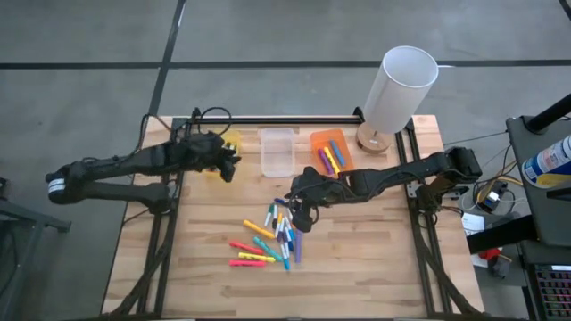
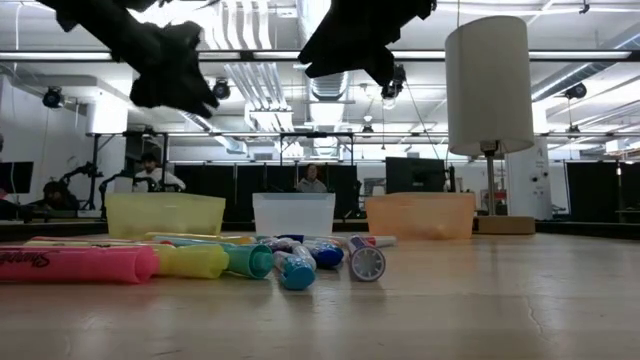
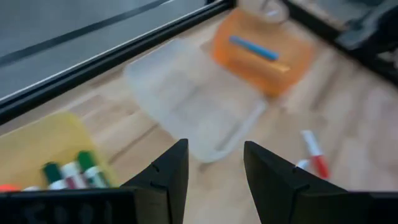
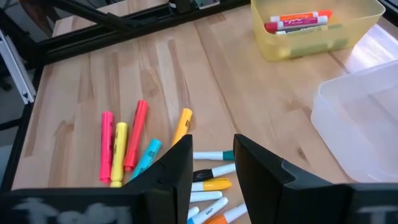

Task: Pick & Place Markers
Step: Put the large yellow highlighter pen into the orange bin

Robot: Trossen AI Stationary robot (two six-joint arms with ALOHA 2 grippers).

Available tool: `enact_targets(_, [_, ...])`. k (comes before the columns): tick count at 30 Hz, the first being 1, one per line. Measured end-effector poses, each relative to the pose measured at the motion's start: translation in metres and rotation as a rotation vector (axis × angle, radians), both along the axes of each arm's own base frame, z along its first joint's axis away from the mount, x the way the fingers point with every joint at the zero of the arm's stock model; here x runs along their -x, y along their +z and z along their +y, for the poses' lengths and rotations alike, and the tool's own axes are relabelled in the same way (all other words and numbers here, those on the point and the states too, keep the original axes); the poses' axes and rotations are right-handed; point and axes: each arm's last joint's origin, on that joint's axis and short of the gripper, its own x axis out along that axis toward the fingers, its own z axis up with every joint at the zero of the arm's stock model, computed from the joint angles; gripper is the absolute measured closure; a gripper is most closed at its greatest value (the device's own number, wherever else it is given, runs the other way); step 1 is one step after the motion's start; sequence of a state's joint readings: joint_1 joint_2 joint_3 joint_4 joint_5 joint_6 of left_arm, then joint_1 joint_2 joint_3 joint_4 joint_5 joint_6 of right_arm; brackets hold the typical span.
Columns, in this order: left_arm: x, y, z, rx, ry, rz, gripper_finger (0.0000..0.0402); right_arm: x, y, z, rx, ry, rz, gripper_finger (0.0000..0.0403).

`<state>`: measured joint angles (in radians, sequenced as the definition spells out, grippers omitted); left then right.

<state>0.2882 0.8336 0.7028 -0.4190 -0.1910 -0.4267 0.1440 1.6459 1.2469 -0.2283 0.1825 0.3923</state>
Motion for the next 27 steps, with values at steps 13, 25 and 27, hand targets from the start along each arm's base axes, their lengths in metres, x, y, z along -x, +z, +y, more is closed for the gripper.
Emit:
enact_targets(13, [-0.003,-0.006,-0.051,0.04,-0.358,-0.068,0.0255,0.0,0.0,0.0,0.001,0.001,0.0,0.0301])
enact_targets(25, [-0.006,-0.017,-0.076,0.04,-0.52,-0.033,0.0255,0.0,-0.007,0.0,0.004,0.0,0.022,0.0311])
enact_targets(27, [-0.005,-0.018,-0.078,0.04,-0.529,-0.03,0.0255,0.0,-0.008,0.0,0.004,0.0,0.022,0.0312])
